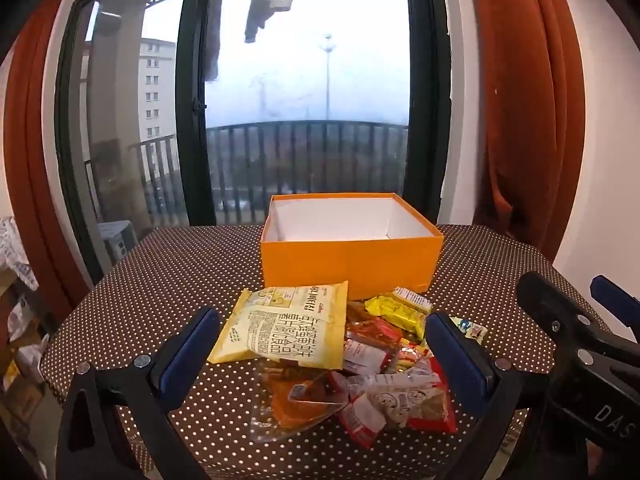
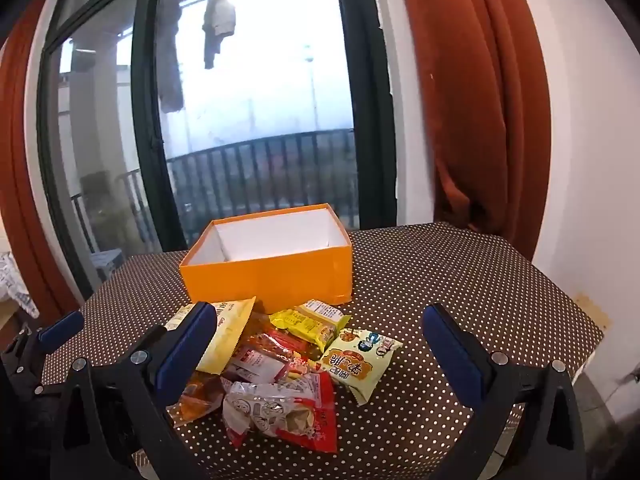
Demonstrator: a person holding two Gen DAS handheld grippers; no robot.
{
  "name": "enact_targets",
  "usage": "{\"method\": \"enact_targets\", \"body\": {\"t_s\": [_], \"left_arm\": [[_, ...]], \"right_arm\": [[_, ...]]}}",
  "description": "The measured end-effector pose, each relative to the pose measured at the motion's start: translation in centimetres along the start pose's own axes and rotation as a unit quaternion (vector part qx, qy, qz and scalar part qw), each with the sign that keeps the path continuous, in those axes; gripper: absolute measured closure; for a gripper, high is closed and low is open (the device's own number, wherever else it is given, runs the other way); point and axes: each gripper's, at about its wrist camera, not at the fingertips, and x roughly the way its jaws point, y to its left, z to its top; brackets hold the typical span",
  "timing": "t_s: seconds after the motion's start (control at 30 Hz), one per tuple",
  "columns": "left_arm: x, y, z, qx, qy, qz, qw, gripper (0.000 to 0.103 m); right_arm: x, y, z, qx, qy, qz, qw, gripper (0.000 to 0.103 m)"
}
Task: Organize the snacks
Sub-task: 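Move both tools toward the snack pile in front of the orange box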
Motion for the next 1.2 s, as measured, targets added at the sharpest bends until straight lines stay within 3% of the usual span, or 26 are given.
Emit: {"method": "enact_targets", "body": {"t_s": [0.4,1.2], "left_arm": [[0.7,0.1,0.6,0.018,-0.001,-0.007,0.9998,0.001],[0.4,-1.2,0.6,0.018,-0.008,-0.024,0.9995,0.000]], "right_arm": [[1.5,0.6,0.2,0.013,0.012,0.019,1.000,0.000],[0.4,-0.1,0.1,0.015,-0.004,0.004,1.000,0.000]]}}
